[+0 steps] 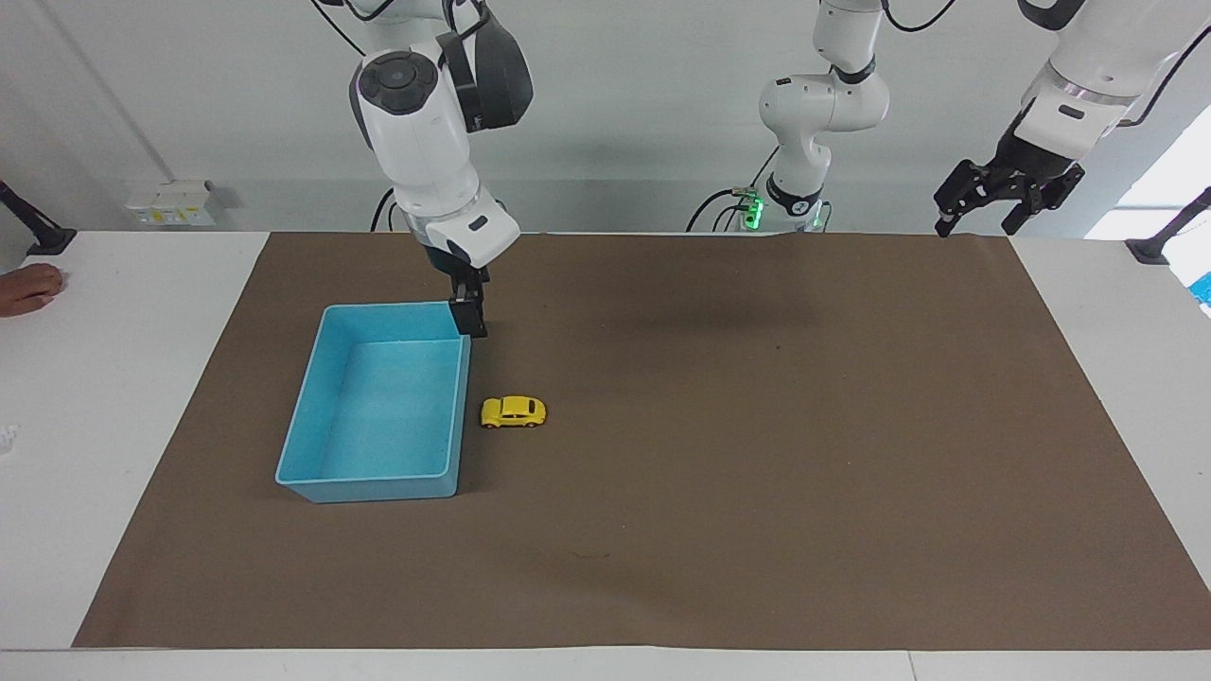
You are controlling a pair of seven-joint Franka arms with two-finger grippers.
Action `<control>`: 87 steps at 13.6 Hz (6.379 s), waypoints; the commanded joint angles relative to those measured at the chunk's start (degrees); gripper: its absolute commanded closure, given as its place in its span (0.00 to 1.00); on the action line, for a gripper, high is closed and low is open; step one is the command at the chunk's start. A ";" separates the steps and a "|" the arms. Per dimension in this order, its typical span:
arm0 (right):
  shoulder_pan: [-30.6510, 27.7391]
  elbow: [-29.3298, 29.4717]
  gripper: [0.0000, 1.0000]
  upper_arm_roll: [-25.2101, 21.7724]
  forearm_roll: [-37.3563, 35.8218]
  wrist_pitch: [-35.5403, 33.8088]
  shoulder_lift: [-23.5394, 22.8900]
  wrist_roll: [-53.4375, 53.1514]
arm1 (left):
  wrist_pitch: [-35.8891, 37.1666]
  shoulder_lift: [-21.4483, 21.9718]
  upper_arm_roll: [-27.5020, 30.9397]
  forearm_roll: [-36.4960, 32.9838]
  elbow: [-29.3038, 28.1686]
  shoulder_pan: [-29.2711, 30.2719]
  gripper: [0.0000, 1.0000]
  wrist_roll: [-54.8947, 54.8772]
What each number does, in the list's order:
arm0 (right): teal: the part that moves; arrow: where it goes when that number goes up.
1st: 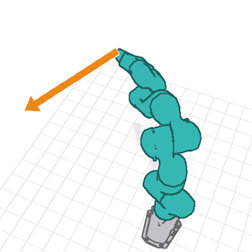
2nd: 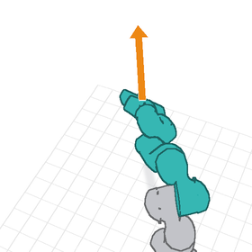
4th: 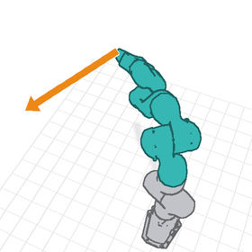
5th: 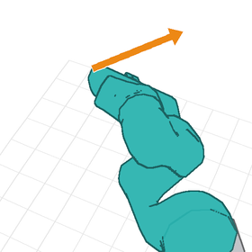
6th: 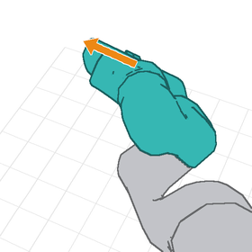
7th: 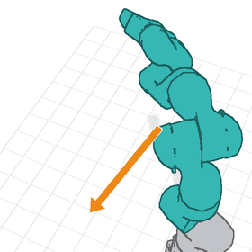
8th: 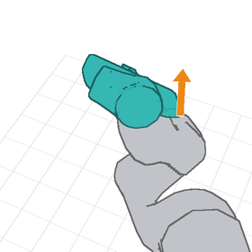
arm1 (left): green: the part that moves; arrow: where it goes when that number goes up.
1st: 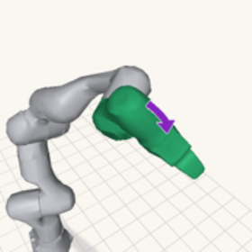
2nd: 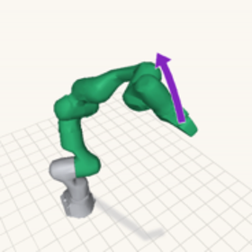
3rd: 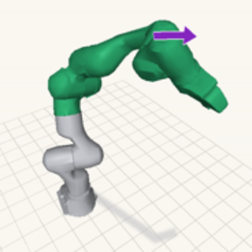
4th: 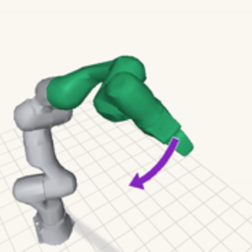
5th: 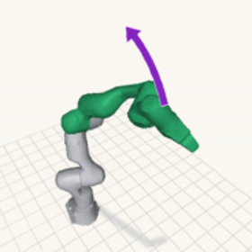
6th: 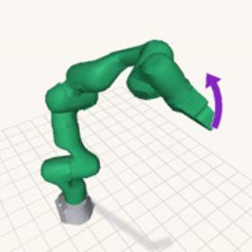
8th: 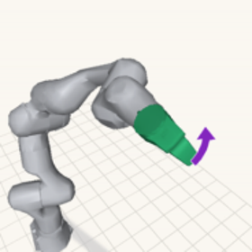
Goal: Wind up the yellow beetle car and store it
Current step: 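Move the right gripper over the blue box toward the car, then lower the right gripper onto the car beside the box edge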
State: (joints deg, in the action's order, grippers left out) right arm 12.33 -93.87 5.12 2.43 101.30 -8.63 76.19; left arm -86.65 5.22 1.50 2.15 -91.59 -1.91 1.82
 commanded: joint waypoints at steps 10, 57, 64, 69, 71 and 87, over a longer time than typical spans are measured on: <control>-0.38 -6.85 0.00 0.16 0.29 11.02 -2.35 1.77 | 1.22 0.06 -0.53 -0.83 0.36 0.68 0.00 -0.15; 1.73 -17.93 1.00 -0.02 -0.41 33.26 -12.02 0.89 | 1.22 0.06 -0.53 -0.83 0.36 0.68 0.00 -0.15; 2.78 -13.45 1.00 -0.02 -2.42 28.61 -12.02 -2.52 | 1.31 0.06 -0.53 -0.83 0.36 0.68 0.00 -0.15; 2.96 -9.85 1.00 0.07 -2.96 24.31 -10.97 -3.77 | 1.31 0.06 -0.53 -0.83 0.36 0.68 0.00 -0.15; 2.96 -9.22 1.00 0.07 -2.78 23.07 -10.01 -4.12 | 1.31 0.06 -0.53 -0.83 0.36 0.68 0.00 -0.15; -4.86 -8.25 1.00 -0.37 -2.96 11.73 -3.06 5.28 | 1.31 0.06 -0.53 -0.83 0.36 0.68 0.00 -0.15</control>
State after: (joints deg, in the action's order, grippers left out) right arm 8.61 -101.57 4.34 0.35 114.40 -13.02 79.31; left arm -86.27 5.22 1.49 2.15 -91.59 -1.91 1.82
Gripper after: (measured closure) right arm 0.551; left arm 0.000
